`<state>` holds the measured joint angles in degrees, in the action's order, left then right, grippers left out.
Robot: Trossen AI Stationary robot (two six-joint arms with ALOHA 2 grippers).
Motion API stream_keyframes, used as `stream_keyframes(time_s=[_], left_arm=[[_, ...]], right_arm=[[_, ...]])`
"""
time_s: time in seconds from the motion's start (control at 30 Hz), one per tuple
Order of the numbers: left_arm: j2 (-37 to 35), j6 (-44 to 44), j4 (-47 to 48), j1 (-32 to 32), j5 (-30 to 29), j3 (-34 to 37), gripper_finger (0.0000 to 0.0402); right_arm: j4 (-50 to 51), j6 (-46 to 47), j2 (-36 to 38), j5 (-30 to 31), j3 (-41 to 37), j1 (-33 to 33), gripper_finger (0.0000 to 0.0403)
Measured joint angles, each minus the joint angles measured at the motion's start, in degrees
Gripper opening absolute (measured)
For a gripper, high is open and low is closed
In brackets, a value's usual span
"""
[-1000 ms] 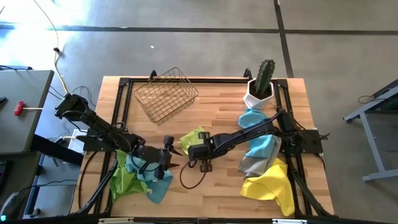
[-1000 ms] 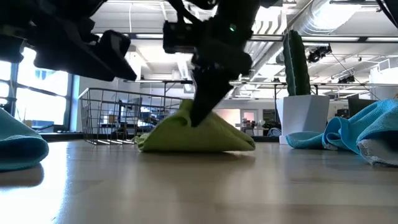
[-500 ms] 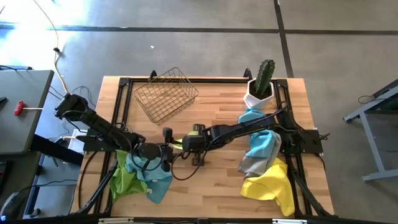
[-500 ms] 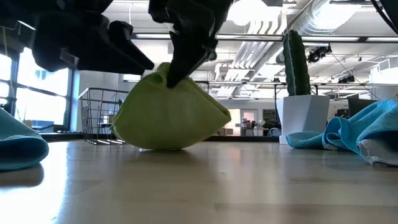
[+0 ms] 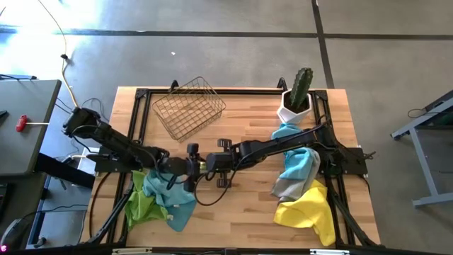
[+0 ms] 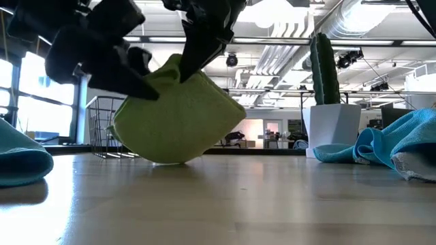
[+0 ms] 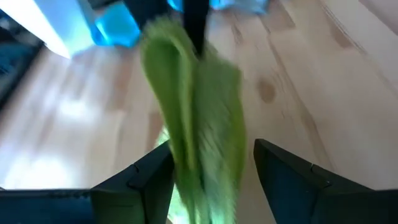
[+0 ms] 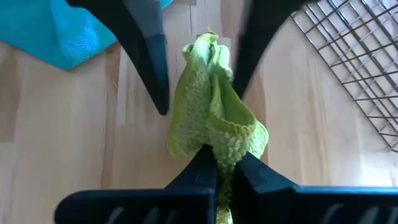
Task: Fold microfiber towels
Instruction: Put the folded light green microfiber towel into the wire basket
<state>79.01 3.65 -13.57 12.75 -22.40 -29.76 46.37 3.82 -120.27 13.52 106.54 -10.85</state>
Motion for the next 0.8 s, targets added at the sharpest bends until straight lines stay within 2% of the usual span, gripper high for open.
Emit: stream_keyframes(time_s=[0.1, 0.33, 0.47, 0.63, 0.7, 0.8], left_arm=[[1.21, -1.36, 1.56, 0.00, 0.62, 0.02, 0.0203], [2.96, -1.54, -2.84, -0.88, -4.67, -0.04, 0.0187], [2.98, -1.57, -2.81, -1.14, -4.84, -0.04, 0.0132], [2.88, -1.55, -3.13, -1.05, -4.77, -0.04, 0.0022], [2.64, -1.54, -3.61, -1.07, -3.92, -0.04, 0.0010], [2.63, -1.52, -3.01, -1.14, -3.49, -0.83, 0.0017]], right_arm=[[0.15, -0.24, 0.00, -0.02, 0.00, -0.02, 0.0000], [-0.07, -1.01, 0.00, 0.00, 0.00, -0.02, 0.0000], [0.29, -0.97, 0.00, 0.00, 0.00, -0.03, 0.0000], [0.75, -1.21, 0.00, -0.02, 0.00, -0.04, 0.0000], [0.92, -0.72, 0.02, -0.02, 0.01, -0.04, 0.0004], [1.31, 0.51, 0.02, 0.00, 0.00, -0.04, 0.0026]])
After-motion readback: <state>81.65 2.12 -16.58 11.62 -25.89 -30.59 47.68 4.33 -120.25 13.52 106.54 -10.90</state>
